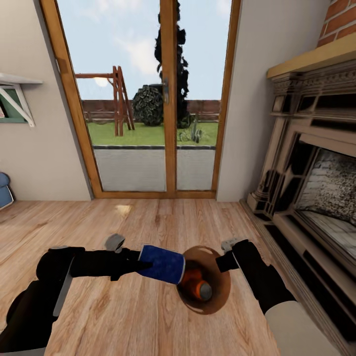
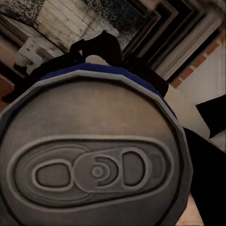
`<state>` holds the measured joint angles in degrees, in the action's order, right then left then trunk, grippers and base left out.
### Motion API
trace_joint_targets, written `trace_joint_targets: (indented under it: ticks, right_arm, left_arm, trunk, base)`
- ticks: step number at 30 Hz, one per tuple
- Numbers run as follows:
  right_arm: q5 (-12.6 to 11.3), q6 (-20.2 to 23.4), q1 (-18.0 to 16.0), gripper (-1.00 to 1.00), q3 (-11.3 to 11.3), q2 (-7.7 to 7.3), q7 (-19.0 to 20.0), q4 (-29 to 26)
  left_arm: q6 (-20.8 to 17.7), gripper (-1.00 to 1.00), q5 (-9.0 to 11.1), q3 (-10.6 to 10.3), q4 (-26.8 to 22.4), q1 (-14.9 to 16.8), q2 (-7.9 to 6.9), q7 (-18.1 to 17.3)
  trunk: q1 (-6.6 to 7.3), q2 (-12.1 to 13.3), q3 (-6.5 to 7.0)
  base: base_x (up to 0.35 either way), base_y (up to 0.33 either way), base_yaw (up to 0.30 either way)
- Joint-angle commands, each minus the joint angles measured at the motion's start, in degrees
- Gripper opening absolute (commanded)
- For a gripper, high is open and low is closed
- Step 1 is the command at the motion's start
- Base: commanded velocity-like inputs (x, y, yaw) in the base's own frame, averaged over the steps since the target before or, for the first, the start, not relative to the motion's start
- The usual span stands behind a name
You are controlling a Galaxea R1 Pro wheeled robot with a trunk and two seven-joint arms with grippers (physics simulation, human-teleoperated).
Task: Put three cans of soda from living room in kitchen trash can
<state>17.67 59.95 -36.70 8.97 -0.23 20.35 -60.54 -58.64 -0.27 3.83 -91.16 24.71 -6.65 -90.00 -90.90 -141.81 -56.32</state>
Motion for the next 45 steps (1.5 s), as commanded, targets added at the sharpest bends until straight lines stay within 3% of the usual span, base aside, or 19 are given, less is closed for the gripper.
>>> trace_joint_targets:
  ticks: [1, 4, 7, 10, 13, 18, 22, 28, 34, 39, 45]
  right_arm:
    - [-0.7, 0.1, 0.0, -1.0, 0.3, 0.07, 0.0, 0.0]
    - [-0.7, 0.1, 0.0, -1.0, 1.0, 0.4, 0.0, 0.0]
    - [-0.7, 0.1, 0.0, -1.0, 1.2, 0.8, 0.0, 0.0]
    - [-0.7, 0.1, 0.0, -1.0, 1.4, 1.01, 0.0, 0.0]
    - [-0.7, 0.1, 0.0, -1.0, 1.4, 1.07, 0.0, 0.0]
    - [-0.7, 0.1, 0.0, -1.0, 1.5, 1.11, 0.0, 0.0]
    - [-0.7, 0.1, 0.0, -1.0, 2.1, 1.34, 0.0, 0.0]
    - [-0.7, 0.1, 0.0, -1.0, 2.3, 1.52, 0.0, 0.0]
    - [-0.7, 0.1, 0.0, -1.0, 2.4, 1.54, 0.0, 0.0]
    - [-0.6, 0.1, 0.0, -1.0, 2.4, 1.54, 0.0, -0.1]
    - [-0.6, 0.1, 0.0, -1.0, 2.4, 1.55, 0.0, -0.1]
  left_arm:
    - [0.0, -1.0, -0.1, -0.8, 0.0, 0.0, 0.28, 0.0]
    - [0.0, -1.0, -0.2, -3.7, 0.0, 0.0, 1.9, 0.1]
    - [0.0, -1.0, -0.2, -6.2, 0.1, 0.0, 3.07, 3.0]
    - [0.1, -1.0, -0.1, -11.3, 0.2, 0.0, 3.81, 7.2]
    - [0.1, -1.0, -0.1, -13.8, 0.2, 0.0, 4.65, 9.2]
    - [0.1, -1.0, -0.3, -15.2, 0.3, 0.0, 5.52, 13.9]
    - [0.3, -1.0, -0.4, -16.5, 0.3, 0.0, 5.89, 21.4]
    - [0.6, -1.0, -0.3, -18.4, 0.3, 0.0, 6.08, 29.1]
    - [0.9, -1.0, -0.4, -19.4, 0.4, 0.0, 6.81, 35.1]
    - [1.3, -1.0, -0.4, -22.5, 0.6, 0.0, 7.24, 40.9]
    - [1.5, -1.0, -0.4, -24.4, 0.8, 0.0, 7.33, 46.0]
  trunk:
    - [0.01, 0.0, 0.01]
    - [0.01, 0.0, 0.01]
    - [0.01, 0.0, 0.01]
    - [0.01, 0.0, 0.01]
    - [0.01, 0.0, 0.01]
    - [0.01, 0.0, 0.01]
    - [0.01, 0.0, 0.01]
    - [0.01, 0.0, 0.01]
    - [0.01, 0.0, 0.01]
    - [0.01, 0.0, 0.01]
    - [0.01, 0.0, 0.01]
  base:
    - [0.0, 0.0, 0.0]
    - [0.0, 0.0, 0.0]
    - [0.0, 0.0, 0.0]
    - [0.0, 0.0, 0.0]
    - [0.0, 0.0, 0.0]
    - [0.0, 0.0, 0.0]
    - [0.0, 0.0, 0.0]
    - [0.0, 0.0, 0.0]
    - [0.0, 0.0, 0.0]
    - [0.0, 0.0, 0.0]
    - [0.0, 0.0, 0.0]
